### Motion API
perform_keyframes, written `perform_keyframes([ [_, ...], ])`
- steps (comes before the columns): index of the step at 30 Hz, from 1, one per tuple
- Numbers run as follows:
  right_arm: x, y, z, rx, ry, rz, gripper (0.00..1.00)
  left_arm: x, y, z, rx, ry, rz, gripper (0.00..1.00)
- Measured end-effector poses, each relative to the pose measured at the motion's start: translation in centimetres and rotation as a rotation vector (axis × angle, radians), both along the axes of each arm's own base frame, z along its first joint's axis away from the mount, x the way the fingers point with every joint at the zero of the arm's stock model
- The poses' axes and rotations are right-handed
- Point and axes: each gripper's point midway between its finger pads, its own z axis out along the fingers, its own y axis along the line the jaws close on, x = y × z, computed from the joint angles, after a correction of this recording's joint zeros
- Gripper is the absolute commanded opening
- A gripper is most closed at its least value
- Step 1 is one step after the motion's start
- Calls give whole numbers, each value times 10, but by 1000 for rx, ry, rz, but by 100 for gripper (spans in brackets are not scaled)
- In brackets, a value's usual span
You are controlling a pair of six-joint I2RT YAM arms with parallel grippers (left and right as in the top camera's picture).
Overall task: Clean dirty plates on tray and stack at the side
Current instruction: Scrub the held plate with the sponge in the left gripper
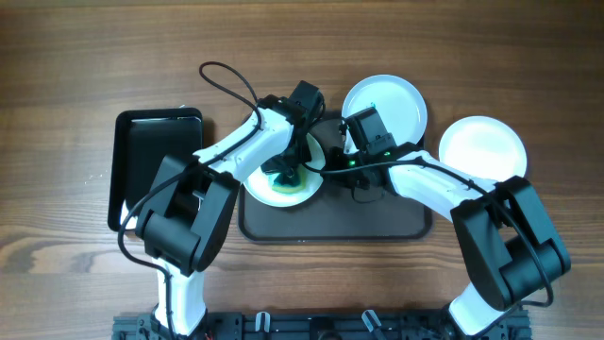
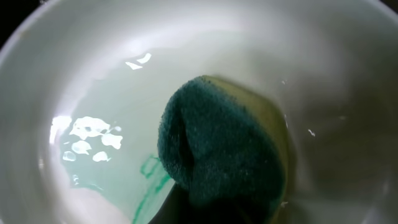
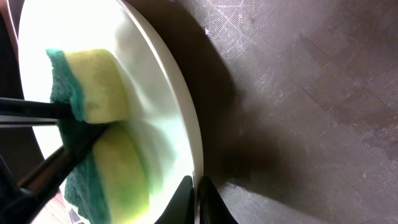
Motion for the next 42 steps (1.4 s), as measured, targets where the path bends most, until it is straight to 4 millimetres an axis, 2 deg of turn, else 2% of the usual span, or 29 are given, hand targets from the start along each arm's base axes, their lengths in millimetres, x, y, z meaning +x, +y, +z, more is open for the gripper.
perform_keyframes([
  [4,-3,0,0,0,22,-6,4,-2,32,1,138,3,31,4],
  [8,-10,0,0,16,70,-7,4,-1,39,2,161,0,37,4],
  [9,-10,0,0,20,75,-8,4,1,38,0,147,8,-11,4],
  [11,-12,-2,0,22,89,-11,4,10,28,-1,59,6,-138,4],
  [14,-12,-12,-1,14,114,-40,4,27,-6,1,-255,-9,-406,4],
  [17,-11,-15,-1,11,118,-52,4,15,-48,2,-513,3,-590,4],
  [19,-11,-15,-2,10,118,-52,4,17,-47,-1,-490,7,-537,4],
  [22,-8,-13,0,14,100,-51,5,18,-31,-2,-281,10,-299,4],
  [24,-7,-9,1,22,86,-40,4,15,-12,-2,-133,3,-139,4],
  [27,-8,-5,2,28,83,-29,4,16,8,-1,-38,-23,5,4],
  [28,-8,-5,2,29,83,-27,4,16,7,-1,-39,-25,14,4],
  [30,-8,-5,2,28,84,-27,4,17,0,-2,-97,-9,-63,4],
  [32,-10,-8,1,22,97,-32,4,18,-13,-1,-238,22,-190,4],
  [34,-11,-11,1,21,108,-39,4,16,-31,2,-414,44,-330,4],
  [36,-11,-11,1,20,109,-38,4,2,-61,4,-612,72,-478,4],
  [37,-11,-11,1,20,108,-39,4,-3,-70,4,-661,76,-517,4],
  [39,-11,-11,1,20,108,-39,4,-4,-76,3,-686,76,-527,4],
  [42,-10,-11,1,22,104,-38,4,0,-67,-1,-584,95,-408,4],
])
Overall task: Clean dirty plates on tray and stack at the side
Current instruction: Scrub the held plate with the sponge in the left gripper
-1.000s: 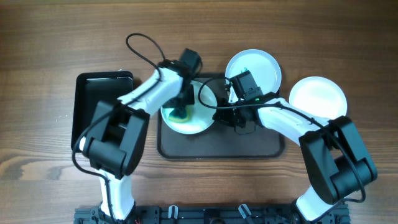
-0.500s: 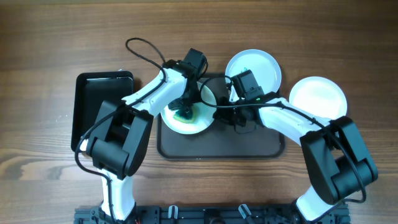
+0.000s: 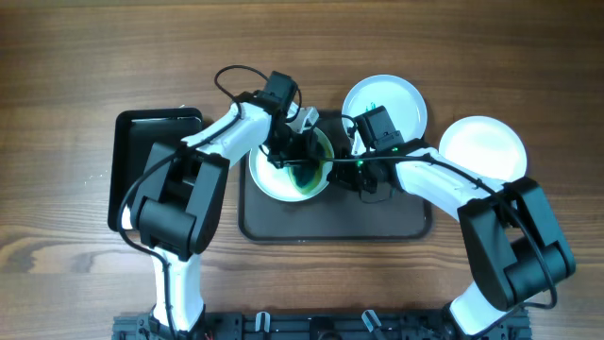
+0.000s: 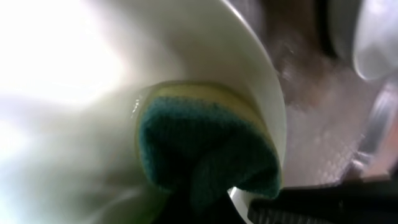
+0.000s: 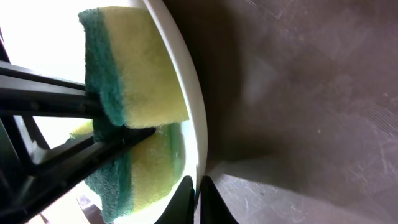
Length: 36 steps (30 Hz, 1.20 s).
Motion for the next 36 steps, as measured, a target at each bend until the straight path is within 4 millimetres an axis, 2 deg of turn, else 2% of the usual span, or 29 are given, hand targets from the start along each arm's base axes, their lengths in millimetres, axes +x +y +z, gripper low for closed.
perform_keyframes([
  [2,3,2,1,3,-15,2,4,2,11,0,157,1,105,4],
  [4,2,5,2,8,-24,12,4,3,33,0,320,-6,229,4],
  [5,2,7,2,11,-24,18,4,5,54,0,439,-20,320,4],
  [9,1,7,3,15,-22,19,4,11,94,3,642,-80,489,4],
  [12,1,7,3,16,-20,20,4,10,93,3,637,-78,468,4],
  [14,0,7,2,14,-15,20,4,8,86,2,601,-76,351,4],
  [18,-4,1,-1,1,12,10,4,-3,63,1,428,-64,-8,4],
  [19,-5,0,-2,-1,15,8,5,-9,52,2,341,-58,-114,4],
  [23,-5,-3,-3,-13,18,3,4,-19,34,2,207,-70,-281,4],
  [32,-4,-6,-5,-26,14,-5,4,-22,27,2,140,-77,-330,4],
  [36,-4,-4,-4,-25,11,2,4,-29,37,1,242,29,-141,4],
])
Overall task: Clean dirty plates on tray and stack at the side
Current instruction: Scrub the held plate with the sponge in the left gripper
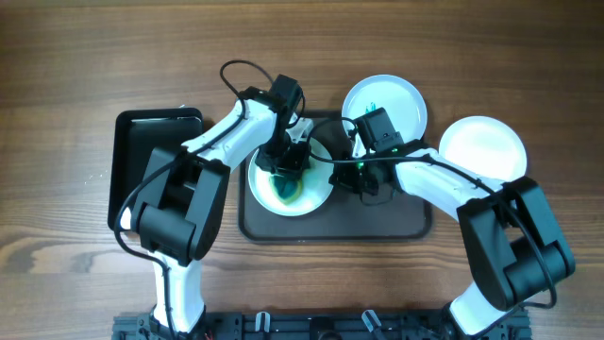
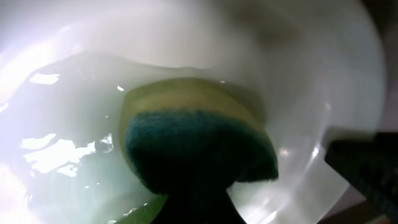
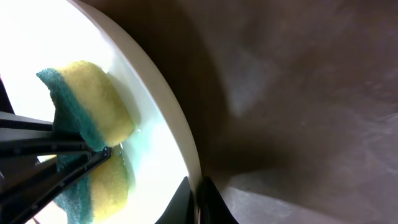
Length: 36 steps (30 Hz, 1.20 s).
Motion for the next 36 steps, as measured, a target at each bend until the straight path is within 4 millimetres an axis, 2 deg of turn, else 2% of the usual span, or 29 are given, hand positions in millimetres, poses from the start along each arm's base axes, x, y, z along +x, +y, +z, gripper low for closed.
perform_keyframes([
  [4,-3,5,0,10,-3,18,4,-4,11,-1,159,23,214,4],
  [9,-4,8,1,20,-4,27,4,-6,17,-1,240,35,372,4],
  [14,-6,12,2,34,-1,36,4,-10,26,0,294,47,425,4],
  [17,-6,12,2,34,-1,36,4,-16,51,2,430,33,451,4],
  [22,-6,12,2,34,-1,36,4,-11,72,3,548,-34,463,4],
  [26,-4,12,3,35,-6,34,4,5,68,1,516,-98,437,4],
  [30,-2,2,1,22,7,8,4,26,44,-3,303,-161,283,4],
  [36,-1,-2,0,9,9,-6,4,27,36,-7,181,-211,124,4],
])
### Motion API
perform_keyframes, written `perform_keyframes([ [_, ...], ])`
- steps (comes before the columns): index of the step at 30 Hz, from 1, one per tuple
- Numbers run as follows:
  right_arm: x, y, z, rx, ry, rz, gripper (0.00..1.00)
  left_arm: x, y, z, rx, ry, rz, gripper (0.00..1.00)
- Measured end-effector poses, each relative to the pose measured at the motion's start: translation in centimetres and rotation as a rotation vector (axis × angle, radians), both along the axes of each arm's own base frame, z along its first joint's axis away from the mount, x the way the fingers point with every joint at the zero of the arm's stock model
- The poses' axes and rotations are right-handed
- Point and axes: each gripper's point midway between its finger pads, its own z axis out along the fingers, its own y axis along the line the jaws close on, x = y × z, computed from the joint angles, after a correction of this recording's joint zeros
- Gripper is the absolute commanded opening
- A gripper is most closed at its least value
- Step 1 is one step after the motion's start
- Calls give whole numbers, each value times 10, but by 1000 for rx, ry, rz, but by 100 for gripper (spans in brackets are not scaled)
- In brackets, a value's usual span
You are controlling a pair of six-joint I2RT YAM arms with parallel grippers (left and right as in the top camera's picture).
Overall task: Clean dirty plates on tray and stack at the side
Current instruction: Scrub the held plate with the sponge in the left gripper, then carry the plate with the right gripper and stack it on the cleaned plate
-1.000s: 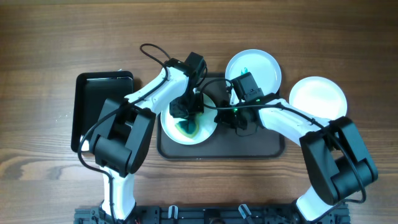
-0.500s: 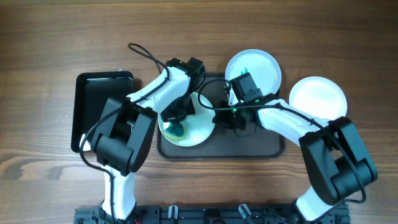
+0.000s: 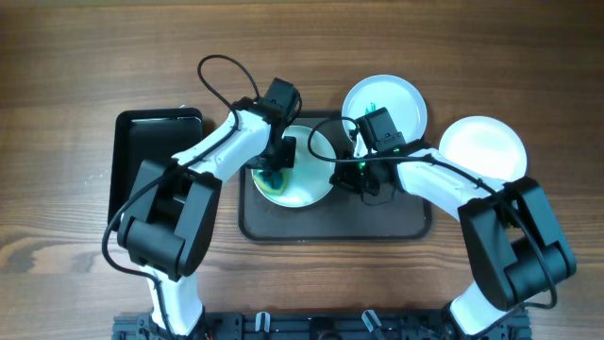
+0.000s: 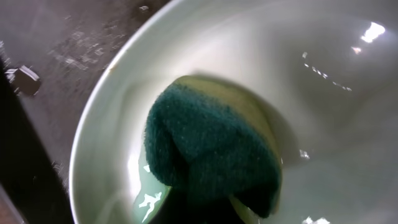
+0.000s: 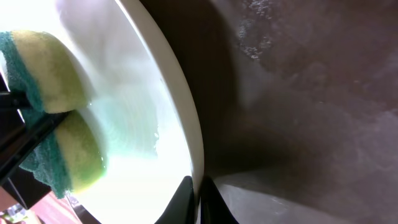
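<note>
A white plate (image 3: 308, 176) lies on the brown tray (image 3: 377, 215). A green-and-yellow sponge (image 4: 211, 146) is pressed on the left part of the plate (image 4: 323, 124), beside a pale green film. My left gripper (image 3: 275, 170) is shut on the sponge, which hides the fingertips. My right gripper (image 5: 198, 186) is shut on the plate's right rim (image 5: 186, 124), one finger inside and one outside. The sponge (image 5: 43, 68) shows at the far side in the right wrist view.
A second white plate (image 3: 382, 102) with a green mark sits at the tray's back right corner. A third white plate (image 3: 482, 146) rests on the wooden table to the right. A black tray (image 3: 151, 156) lies at the left. Cables loop above the left arm.
The sponge in my left gripper has gone from the middle of the plate to its left side near the rim. My right gripper still pinches the right rim.
At first the sponge sat on the plate's left middle. Then it was at the right rim close to my right gripper, then in the middle, and now at the left rim. My right gripper held the plate's rim at every moment.
</note>
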Motion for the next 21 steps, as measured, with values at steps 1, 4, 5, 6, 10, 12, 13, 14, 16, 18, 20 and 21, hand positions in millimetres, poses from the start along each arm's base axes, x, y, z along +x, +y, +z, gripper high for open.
perform_keyframes([
  [1,0,-1,0,-5,-1,-3,4,0,-2,0,-15,2,-28,4],
  [4,1,-4,-1,-15,2,-10,4,0,-8,1,-67,5,-135,4],
  [5,1,-5,-1,-19,2,-11,4,0,-9,1,-83,8,-163,4],
  [6,1,-6,-2,-23,2,-13,4,-1,-11,1,-97,11,-184,4],
  [10,1,-7,-3,-33,2,-20,4,-7,-33,6,-231,49,-262,4],
  [12,1,-8,-3,-35,2,-21,4,-13,-48,8,-317,80,-286,4],
  [13,1,-8,-3,-35,2,-21,4,-16,-55,8,-350,95,-297,4],
  [14,1,-8,-3,-36,2,-21,4,-18,-60,8,-381,112,-300,4],
  [16,1,-8,-3,-36,2,-21,4,-18,-61,9,-404,134,-279,4],
  [18,2,-7,-3,-33,-6,-21,4,-14,-56,10,-410,160,-222,4],
  [20,4,-6,-2,-30,-14,-20,4,-6,-48,15,-405,190,-141,4],
  [21,4,-5,-2,-28,-18,-19,4,0,-42,19,-396,194,-104,4],
])
